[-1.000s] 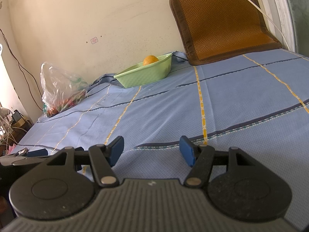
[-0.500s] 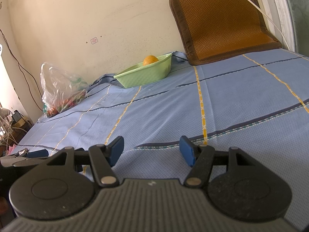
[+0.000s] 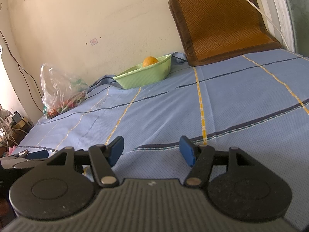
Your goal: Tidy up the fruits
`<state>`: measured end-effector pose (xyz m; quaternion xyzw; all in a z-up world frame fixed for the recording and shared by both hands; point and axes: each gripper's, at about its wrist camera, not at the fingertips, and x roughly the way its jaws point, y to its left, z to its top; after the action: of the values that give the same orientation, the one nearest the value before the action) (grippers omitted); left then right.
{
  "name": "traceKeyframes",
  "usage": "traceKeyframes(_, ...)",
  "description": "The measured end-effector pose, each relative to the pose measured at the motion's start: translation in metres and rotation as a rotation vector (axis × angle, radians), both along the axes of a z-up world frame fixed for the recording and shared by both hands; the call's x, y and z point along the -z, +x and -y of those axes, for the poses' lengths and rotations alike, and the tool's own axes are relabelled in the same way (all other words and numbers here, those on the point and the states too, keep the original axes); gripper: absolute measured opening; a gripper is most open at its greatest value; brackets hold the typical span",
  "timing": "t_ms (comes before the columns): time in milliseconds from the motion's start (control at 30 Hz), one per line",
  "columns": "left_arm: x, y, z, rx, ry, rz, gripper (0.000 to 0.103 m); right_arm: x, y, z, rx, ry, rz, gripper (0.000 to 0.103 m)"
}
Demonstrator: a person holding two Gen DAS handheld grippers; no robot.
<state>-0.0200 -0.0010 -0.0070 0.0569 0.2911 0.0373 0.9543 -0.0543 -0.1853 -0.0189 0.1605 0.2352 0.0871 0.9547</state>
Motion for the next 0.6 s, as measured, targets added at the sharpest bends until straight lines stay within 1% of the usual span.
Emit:
traceKeyframes(333,-0.002,0.0028,0.0007,0.013,0.009,0.0,0.103,-0.0048,0.0012,-0.0023,0.008,0.001,0.003,0.066)
traceKeyframes(600,-0.0067,0.0055,0.0016,0.02,0.026,0.017,0.103,-0.0056,-0.0005,-0.0031,0.025,0.007,0.005,0.066)
